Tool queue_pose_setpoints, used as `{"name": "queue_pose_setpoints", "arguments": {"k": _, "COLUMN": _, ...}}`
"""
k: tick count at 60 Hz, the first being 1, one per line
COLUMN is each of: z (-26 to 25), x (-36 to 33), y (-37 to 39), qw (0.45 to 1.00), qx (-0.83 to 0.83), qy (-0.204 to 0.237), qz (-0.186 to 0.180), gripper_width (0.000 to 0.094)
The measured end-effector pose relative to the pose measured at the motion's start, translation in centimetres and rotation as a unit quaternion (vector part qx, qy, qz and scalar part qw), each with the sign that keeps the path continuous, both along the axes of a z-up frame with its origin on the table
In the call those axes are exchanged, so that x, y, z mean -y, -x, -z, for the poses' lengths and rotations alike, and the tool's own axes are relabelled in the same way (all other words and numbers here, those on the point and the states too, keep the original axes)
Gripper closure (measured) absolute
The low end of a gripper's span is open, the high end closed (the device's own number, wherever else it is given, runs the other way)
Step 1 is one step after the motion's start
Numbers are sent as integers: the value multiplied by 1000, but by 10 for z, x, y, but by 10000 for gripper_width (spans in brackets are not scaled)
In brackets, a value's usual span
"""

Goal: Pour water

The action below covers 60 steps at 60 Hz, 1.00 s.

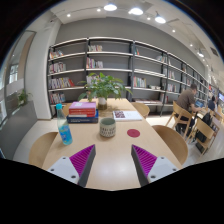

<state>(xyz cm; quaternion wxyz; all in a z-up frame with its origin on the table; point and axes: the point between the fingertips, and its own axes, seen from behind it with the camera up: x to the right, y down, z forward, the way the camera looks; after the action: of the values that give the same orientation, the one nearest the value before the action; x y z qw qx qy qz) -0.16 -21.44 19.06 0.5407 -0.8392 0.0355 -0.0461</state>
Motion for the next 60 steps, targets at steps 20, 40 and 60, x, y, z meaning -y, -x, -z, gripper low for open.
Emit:
{"name": "queue_pose_setpoints", "arguments": {"k": 20, "z": 75, "x": -48, "y": 146, "qw": 996, "qx": -23, "qy": 24, "qz": -86, "gripper_width": 207}}
{"name": "queue_pose_setpoints", "arguments": {"k": 40, "z": 111, "x": -164, "y": 240, "qw": 993, "qx": -39, "qy": 19, "qz": -110, "gripper_width": 198}}
{"name": "queue_pose_setpoints", "arguments": {"k": 60, "z": 112, "x": -257, "y": 254, "qw": 993, "qx": -39, "qy": -23, "qz": -105, "gripper_width": 208}}
